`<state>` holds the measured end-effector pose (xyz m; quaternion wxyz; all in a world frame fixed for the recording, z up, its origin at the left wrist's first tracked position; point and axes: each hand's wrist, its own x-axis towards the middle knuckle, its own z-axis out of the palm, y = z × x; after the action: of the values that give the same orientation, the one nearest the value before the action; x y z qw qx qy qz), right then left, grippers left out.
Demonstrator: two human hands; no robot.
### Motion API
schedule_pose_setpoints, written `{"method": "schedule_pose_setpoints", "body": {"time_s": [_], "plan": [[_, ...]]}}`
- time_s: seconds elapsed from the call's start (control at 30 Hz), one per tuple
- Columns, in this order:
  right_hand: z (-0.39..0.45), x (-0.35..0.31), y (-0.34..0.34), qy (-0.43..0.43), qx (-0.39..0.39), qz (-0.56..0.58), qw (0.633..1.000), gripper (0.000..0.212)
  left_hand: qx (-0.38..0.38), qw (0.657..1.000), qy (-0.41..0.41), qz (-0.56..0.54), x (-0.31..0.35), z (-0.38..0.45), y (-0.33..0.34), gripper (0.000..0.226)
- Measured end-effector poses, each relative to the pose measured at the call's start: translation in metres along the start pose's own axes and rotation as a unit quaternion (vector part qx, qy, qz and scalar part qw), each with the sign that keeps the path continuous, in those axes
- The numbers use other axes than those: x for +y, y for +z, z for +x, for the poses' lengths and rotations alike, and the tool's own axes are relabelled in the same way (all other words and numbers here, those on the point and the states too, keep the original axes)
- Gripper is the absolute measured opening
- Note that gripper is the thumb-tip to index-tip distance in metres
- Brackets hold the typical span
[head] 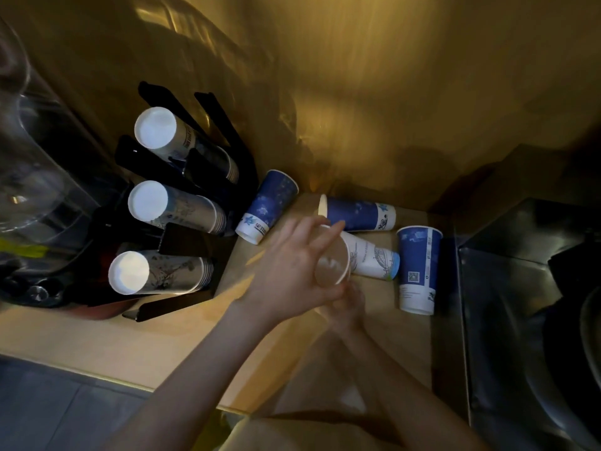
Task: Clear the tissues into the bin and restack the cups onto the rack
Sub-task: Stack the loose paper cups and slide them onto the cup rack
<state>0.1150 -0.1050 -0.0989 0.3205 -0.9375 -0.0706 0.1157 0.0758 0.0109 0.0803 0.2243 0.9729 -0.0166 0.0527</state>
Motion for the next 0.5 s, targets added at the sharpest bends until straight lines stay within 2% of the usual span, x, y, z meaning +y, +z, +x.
{"method": "schedule_pose_setpoints", "body": {"time_s": [0.13, 0.23, 0.37, 0.43, 0.5], "plan": [[0.003, 0.002, 0.004, -0.022, 0.062, -0.057, 0.996, 0.057, -0.029, 0.999, -0.002, 0.019, -0.009, 0.011, 0.032, 0.086], [0.002, 0.002, 0.005, 0.002, 0.027, -0.013, 1.000, 0.050, -0.055, 0.998, 0.001, 0.017, -0.016, 0.018, 0.053, 0.087], [0.002, 0.004, 0.005, -0.029, 0.051, -0.032, 0.998, 0.060, -0.059, 0.998, -0.024, -0.024, -0.024, 0.019, 0.074, 0.089], [0.002, 0.005, 0.005, -0.049, 0.066, -0.059, 0.995, 0.068, -0.041, 0.998, -0.028, -0.040, -0.027, 0.017, 0.079, 0.085], [0.003, 0.006, 0.005, -0.045, 0.055, -0.049, 0.996, 0.067, -0.014, 0.998, -0.026, -0.052, -0.029, 0.016, 0.082, 0.081]]}}
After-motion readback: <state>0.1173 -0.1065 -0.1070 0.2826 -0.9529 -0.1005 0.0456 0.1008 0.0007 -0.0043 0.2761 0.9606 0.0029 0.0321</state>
